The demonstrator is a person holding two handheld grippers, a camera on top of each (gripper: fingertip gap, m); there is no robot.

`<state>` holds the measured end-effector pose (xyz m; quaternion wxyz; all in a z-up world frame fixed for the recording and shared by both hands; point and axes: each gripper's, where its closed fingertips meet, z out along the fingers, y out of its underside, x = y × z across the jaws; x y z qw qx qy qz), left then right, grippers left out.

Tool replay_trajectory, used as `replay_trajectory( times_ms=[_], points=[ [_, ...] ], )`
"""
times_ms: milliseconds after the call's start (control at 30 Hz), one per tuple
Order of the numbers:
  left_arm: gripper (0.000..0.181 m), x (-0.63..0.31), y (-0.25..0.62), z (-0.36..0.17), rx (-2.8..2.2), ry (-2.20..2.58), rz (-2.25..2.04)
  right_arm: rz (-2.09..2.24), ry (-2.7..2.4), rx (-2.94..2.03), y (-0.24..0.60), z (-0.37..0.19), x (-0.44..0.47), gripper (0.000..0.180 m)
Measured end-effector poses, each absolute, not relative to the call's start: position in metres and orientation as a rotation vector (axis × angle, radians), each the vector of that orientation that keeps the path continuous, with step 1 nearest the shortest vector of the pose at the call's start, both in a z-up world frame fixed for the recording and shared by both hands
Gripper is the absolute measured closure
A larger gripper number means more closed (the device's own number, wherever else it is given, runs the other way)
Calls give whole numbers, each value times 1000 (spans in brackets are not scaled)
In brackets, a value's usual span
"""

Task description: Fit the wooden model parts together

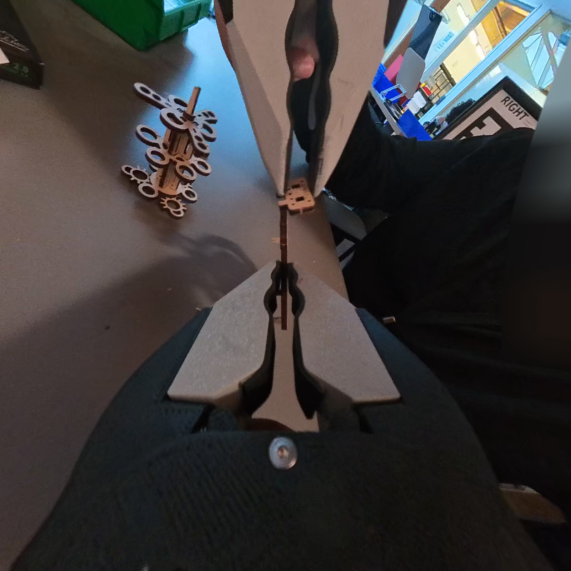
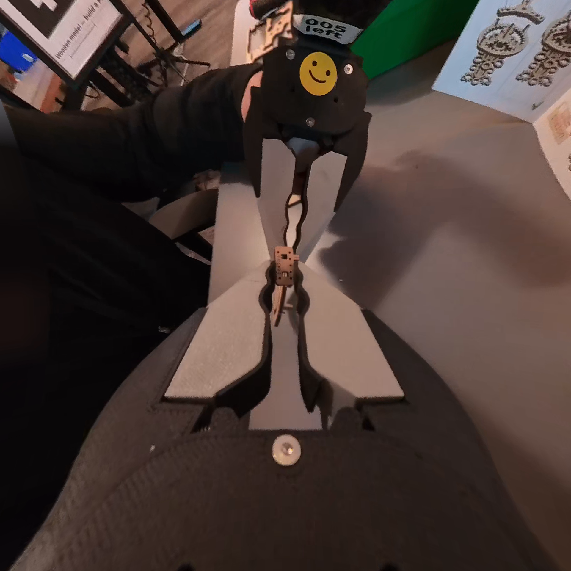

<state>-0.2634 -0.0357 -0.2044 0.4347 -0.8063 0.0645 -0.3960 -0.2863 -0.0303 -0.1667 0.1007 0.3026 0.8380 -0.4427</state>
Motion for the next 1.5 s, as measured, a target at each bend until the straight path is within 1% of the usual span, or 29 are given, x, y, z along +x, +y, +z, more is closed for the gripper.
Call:
replay_trajectory(
  times_ms=[167, 333, 367, 500, 633, 1000, 1500],
  points=[
    [180, -265, -34, -211, -2014, 169, -941, -1282, 2560, 886, -27, -179, -287, 173],
    [178, -268, -27, -191, -1886, 133, -949, -1226, 2613, 899, -27, -190, -286, 172],
    [181, -269, -27, -192, -1895, 136, -924, -1226, 2615, 907, -27, -191, -287, 173],
    [179, -275, -26, -201, -1918, 116, -844, -1203, 2634, 942, -22, -197, -290, 172],
    [177, -278, -26, -209, -1937, 102, -829, -1234, 2589, 946, -23, -197, -289, 173],
    [180, -279, -25, -193, -1873, 117, -763, -1355, 2494, 928, -27, -184, -288, 173],
    [180, -279, -22, -190, -1860, 145, -687, -1367, 2658, 855, -26, -183, -288, 173]
  ],
)
